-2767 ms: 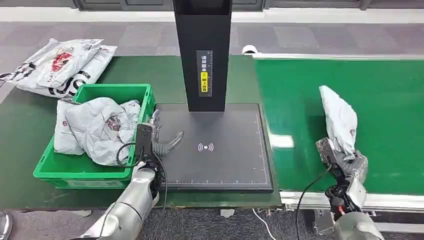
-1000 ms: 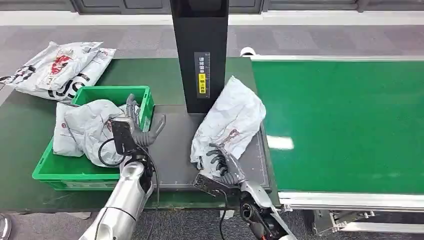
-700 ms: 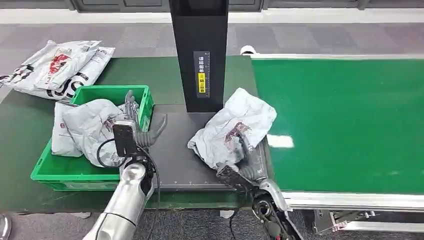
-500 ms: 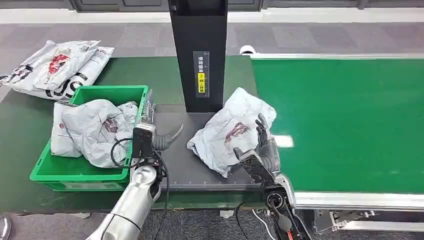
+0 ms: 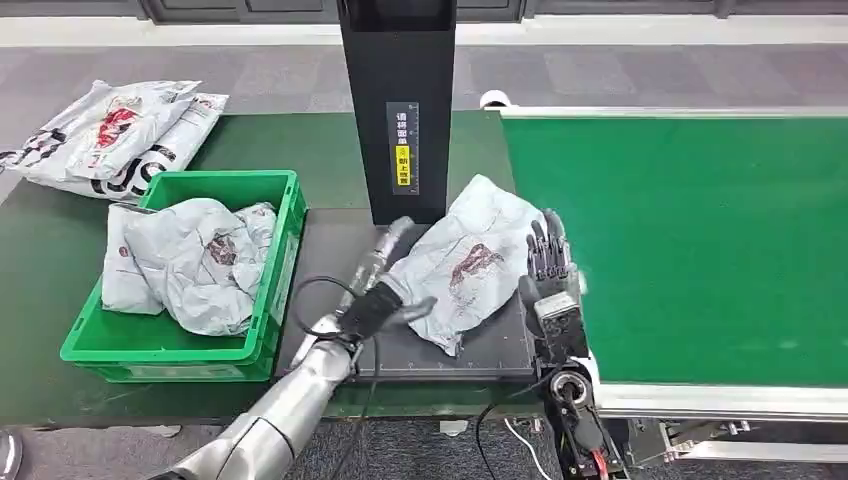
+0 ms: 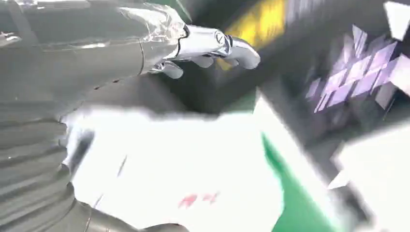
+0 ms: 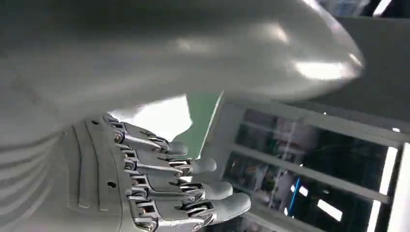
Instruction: Moved the parcel from conveyor to table for the left to box.
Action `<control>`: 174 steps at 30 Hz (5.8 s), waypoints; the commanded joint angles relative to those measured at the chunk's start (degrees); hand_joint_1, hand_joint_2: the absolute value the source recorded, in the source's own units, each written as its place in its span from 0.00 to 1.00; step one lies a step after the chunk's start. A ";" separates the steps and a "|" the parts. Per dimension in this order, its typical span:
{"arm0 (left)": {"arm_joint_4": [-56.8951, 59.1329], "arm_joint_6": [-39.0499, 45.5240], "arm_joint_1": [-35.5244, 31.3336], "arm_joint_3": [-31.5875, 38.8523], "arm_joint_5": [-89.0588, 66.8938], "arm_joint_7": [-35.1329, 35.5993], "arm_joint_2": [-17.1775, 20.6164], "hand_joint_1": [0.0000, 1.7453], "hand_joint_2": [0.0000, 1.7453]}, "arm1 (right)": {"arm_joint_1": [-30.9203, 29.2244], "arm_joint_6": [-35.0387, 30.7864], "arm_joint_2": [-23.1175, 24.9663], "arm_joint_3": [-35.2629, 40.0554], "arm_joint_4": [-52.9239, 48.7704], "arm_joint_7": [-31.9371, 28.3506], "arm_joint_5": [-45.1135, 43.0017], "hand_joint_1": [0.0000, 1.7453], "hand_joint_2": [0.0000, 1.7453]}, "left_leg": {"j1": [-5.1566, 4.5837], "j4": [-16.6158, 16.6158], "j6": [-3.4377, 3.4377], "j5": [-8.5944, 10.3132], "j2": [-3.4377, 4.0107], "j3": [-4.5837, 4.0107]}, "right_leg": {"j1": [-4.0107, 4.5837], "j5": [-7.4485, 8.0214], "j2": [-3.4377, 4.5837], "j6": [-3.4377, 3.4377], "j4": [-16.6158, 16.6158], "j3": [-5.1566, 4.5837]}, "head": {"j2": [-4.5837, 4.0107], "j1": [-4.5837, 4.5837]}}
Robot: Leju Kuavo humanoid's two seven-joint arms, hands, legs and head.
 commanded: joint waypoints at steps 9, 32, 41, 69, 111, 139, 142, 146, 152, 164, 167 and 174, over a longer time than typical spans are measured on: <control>16.03 -8.61 -3.30 -16.58 -20.54 25.62 2.60 1.00 1.00 | -7.08 5.65 0.38 -0.40 9.53 1.85 -1.24 0.00 1.00 | 0.04 -0.25 -0.01 0.04 0.08 0.40 | 0.06 0.02 0.01 -0.08 -0.16 0.47 | 0.00 -0.02; -12.77 30.24 -9.70 18.40 -36.36 15.56 -1.49 1.00 1.00 | -0.48 5.22 1.68 -1.66 0.20 3.96 -0.27 0.00 1.00 | 0.13 0.13 -0.10 0.17 -0.32 -0.29 | 0.14 0.00 -0.41 -0.14 0.18 -0.16 | -0.02 -0.02; -26.59 30.24 -11.74 38.11 -48.42 11.28 -2.33 1.00 1.00 | -1.51 2.76 1.99 -4.31 -1.24 4.22 -0.87 0.00 1.00 | 0.10 0.01 -0.13 0.14 0.13 -0.18 | 0.12 0.11 0.05 -0.17 0.12 -0.23 | -0.02 -0.02; 5.31 30.24 -4.59 35.37 -57.74 36.93 18.45 1.00 1.00 | 12.11 3.15 -1.31 -4.48 -10.03 2.93 -4.51 0.00 1.00 | 0.13 -0.22 -0.17 0.15 0.11 0.07 | 0.12 0.00 0.08 -0.21 0.00 -0.04 | 0.00 -0.02; -12.43 30.24 -9.59 62.92 -42.79 13.81 8.71 0.00 0.00 | 0.07 5.77 0.23 -3.10 3.91 5.30 0.65 0.00 1.00 | 0.07 -0.37 -0.58 0.41 -0.44 0.43 | 0.18 0.01 -0.42 -0.58 0.16 0.31 | -0.02 -0.02; -0.38 10.75 -9.64 16.48 8.68 -5.28 -4.52 0.00 1.00 | -16.40 -18.90 2.29 0.49 25.31 -0.32 4.38 0.00 0.00 | -0.06 -0.28 -0.55 0.54 -0.55 -0.24 | 0.08 0.16 -0.55 -0.45 0.18 -0.39 | -0.02 -0.02; 1.44 8.49 -10.55 12.62 13.65 -5.28 -4.52 0.00 1.00 | -19.52 -19.92 3.17 1.37 28.88 -0.35 4.49 0.00 0.00 | -0.01 -0.25 -0.45 0.59 -0.58 -0.35 | 0.15 0.21 -0.59 -0.43 0.14 -0.39 | 0.00 0.00; 9.24 7.60 -13.08 11.15 15.36 -5.28 -4.52 0.00 1.00 | -22.05 -22.07 4.35 1.80 32.56 -0.35 4.78 0.00 0.00 | -0.05 -0.27 -0.49 0.57 -0.24 -0.33 | 0.09 0.30 -0.25 -0.44 0.20 -0.55 | 0.00 -0.02; 11.03 6.79 -13.02 4.93 23.58 -5.28 -4.52 0.00 1.00 | -20.20 -27.00 3.93 3.64 31.56 -0.35 5.78 0.00 1.00 | -0.04 -0.31 -0.48 0.58 -0.28 -0.30 | 0.12 0.28 -0.28 -0.43 0.15 -0.51 | 0.00 -0.02; 6.30 9.29 -8.93 0.03 30.52 -5.28 -4.52 0.00 1.00 | -17.52 -30.54 3.10 5.37 29.26 -0.35 3.69 0.00 1.00 | 0.00 -0.35 -0.47 0.57 -0.25 -0.30 | 0.12 0.29 -0.29 -0.44 0.09 -0.47 | -0.02 -0.02; 2.69 11.52 -5.87 -0.83 28.11 -5.28 -4.52 0.00 1.00 | -15.09 -32.21 2.90 5.31 26.63 -0.35 6.70 0.00 1.00 | -0.03 -0.43 -0.47 0.58 -0.23 -0.22 | 0.09 0.30 -0.27 -0.44 0.02 -0.41 | 0.00 -0.02; 2.69 11.52 -5.87 -0.83 28.11 -5.28 -4.52 0.00 1.00 | -15.09 -32.21 2.90 5.31 26.63 -0.35 6.70 0.00 1.00 | -0.02 -0.39 -0.45 0.57 -0.26 -0.28 | 0.12 0.28 -0.30 -0.43 0.04 -0.45 | -0.02 -0.02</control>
